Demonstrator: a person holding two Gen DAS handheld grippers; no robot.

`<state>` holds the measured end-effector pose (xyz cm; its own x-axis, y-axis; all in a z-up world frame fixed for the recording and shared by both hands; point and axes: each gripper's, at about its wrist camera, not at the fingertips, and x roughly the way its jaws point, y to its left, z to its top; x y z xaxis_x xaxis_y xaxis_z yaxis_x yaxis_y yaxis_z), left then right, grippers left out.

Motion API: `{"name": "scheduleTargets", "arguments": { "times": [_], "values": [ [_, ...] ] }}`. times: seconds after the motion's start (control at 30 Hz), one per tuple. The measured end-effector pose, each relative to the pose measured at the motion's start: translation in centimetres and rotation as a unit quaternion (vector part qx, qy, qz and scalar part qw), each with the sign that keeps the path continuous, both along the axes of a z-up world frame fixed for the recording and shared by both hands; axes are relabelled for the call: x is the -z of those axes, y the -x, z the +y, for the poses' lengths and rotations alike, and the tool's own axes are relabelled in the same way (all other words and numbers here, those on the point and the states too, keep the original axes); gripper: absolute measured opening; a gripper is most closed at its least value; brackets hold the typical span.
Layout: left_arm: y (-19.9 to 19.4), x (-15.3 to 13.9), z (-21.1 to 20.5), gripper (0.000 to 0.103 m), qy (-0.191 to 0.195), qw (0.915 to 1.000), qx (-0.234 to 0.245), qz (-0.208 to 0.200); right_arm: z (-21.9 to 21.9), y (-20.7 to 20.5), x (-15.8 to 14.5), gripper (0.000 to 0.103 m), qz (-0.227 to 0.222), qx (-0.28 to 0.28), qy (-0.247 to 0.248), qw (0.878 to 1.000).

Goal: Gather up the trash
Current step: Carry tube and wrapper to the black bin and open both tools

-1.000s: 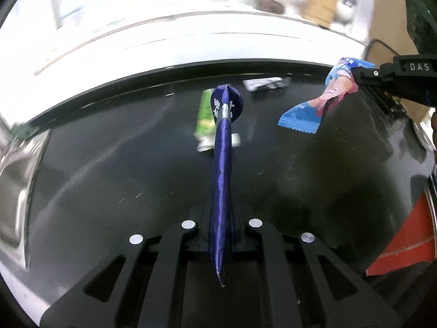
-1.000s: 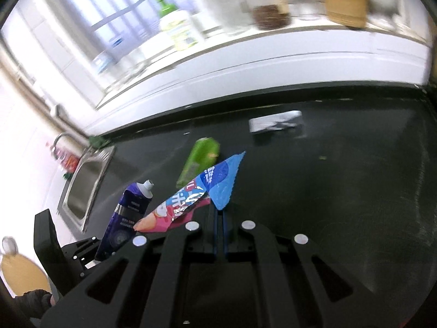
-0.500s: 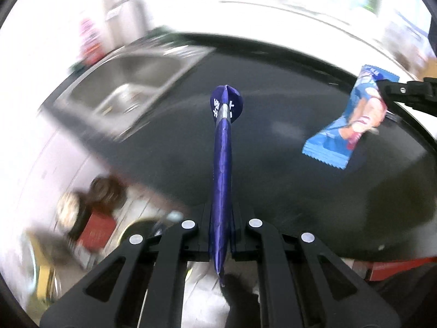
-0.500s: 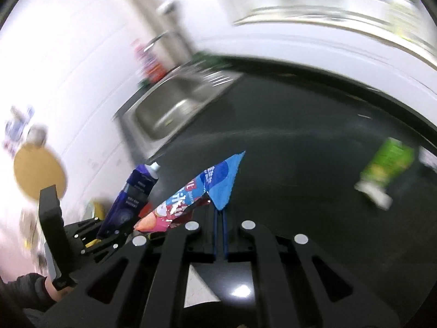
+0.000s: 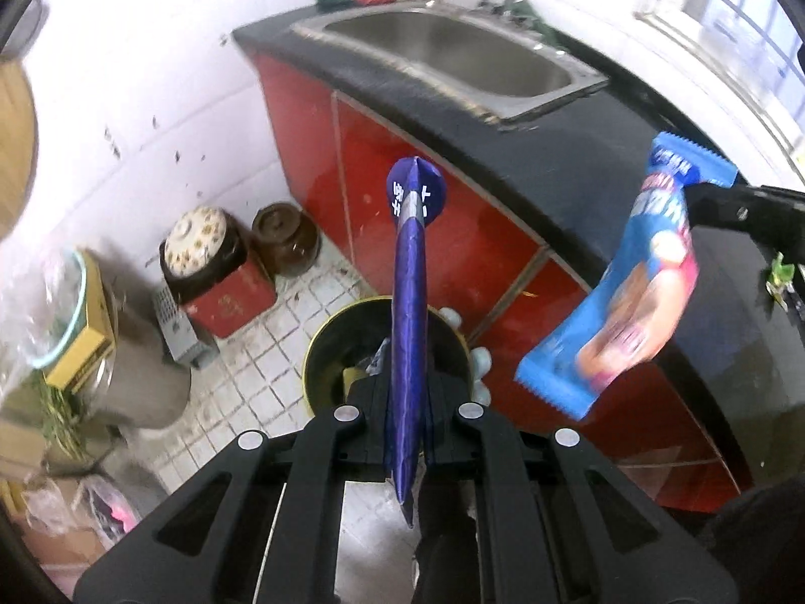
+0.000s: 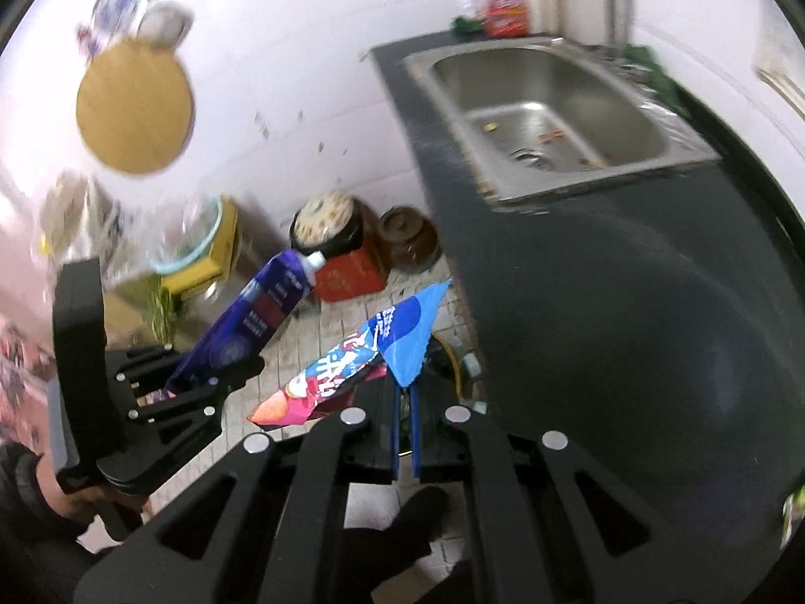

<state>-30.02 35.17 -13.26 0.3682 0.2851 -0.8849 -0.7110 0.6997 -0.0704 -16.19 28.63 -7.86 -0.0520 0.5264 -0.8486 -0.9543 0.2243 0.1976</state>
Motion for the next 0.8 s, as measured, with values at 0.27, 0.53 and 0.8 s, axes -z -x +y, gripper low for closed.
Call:
{"name": "scheduleTargets", "arguments": {
  "times": [0.27,0.53,0.8],
  "values": [
    [1.0,3.3,2.7,0.007,0.044,0.9990,-0.011,-0.006,5.9,3.2,4.6,0.004,-0.005,-0.035,0.059,0.998],
    [1.1,5.2,3.9,0.008,0.068,0.9977,-0.005,-0.007,8.1,3.8,7.4,0.004,-0.011,-0.046,0.097,0.994],
    [0.4,6.1,4.6,0.019,0.083,0.9965,-0.002,-0.005,9.2,3.6,8.8,0.015,-0.008,-0.052,0.124,0.991]
  ]
}}
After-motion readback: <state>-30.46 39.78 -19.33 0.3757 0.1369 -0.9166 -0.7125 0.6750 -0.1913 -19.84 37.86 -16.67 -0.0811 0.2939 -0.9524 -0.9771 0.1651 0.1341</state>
